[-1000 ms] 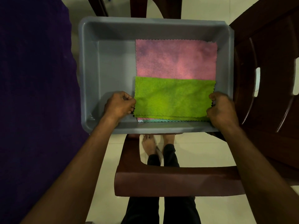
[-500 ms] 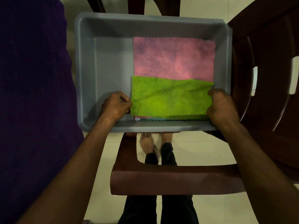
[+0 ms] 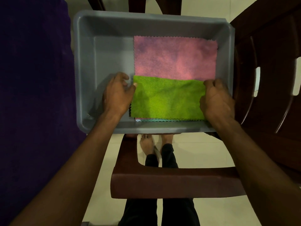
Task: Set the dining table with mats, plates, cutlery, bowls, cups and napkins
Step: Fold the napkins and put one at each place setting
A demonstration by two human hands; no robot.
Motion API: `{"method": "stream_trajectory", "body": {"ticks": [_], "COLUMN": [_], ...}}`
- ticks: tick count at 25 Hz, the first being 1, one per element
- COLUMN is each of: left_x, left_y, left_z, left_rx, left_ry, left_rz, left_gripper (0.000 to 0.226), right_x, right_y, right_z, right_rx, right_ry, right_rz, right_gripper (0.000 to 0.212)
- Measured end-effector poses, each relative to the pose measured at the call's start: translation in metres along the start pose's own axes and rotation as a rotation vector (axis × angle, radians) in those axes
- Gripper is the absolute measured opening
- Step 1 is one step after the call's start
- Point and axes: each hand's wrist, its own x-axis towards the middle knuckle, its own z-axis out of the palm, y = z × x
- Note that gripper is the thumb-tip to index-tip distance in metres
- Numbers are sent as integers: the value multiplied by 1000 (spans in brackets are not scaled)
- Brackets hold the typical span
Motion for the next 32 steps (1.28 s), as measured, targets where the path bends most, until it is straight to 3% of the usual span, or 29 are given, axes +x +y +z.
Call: {"method": "stream_trajectory", "body": {"ticks": [4, 6, 10, 12, 16, 19, 21, 24, 26, 29, 32], "left_x": [28, 38, 55, 62, 61, 54, 44, 29, 18, 2, -16], "left_y": [22, 28, 28, 25, 13, 4, 3, 10, 20, 42, 71], "left_z": [11, 16, 15, 10, -3, -15, -23, -35, -42, -61, -90], "left_rx": [110, 279, 428, 405, 75, -348, -581, -688, -673, -599, -568], "left_ry": [-186, -263, -256, -242, -326, -307, -279, -173, -71, 87, 178], "left_rz": [262, 343, 385, 391, 252, 157, 120, 96, 140, 229, 299], "left_gripper": [87, 95, 50, 26, 16, 13, 9, 4, 5, 2, 4], "right_x": [40, 55, 75, 78, 68, 52, 38, 19, 10, -6, -22], "right_y": [-4, -3, 3, 7, 16, 21, 25, 24, 19, 7, -9], "right_z": [9, 11, 4, -2, -19, -36, -50, -69, -81, -103, -134], "right_rx": [-23, -88, -170, -91, 349, 751, 1022, 1302, 1270, 1146, 1144], "right_ry": [48, -19, -174, -253, -344, -335, -300, -197, -104, 96, 240], "right_rz": [-162, -194, -222, -231, -59, 57, 109, 120, 43, -62, -59], "right_gripper": [56, 51, 28, 22, 8, 6, 2, 10, 3, 11, 12]}}
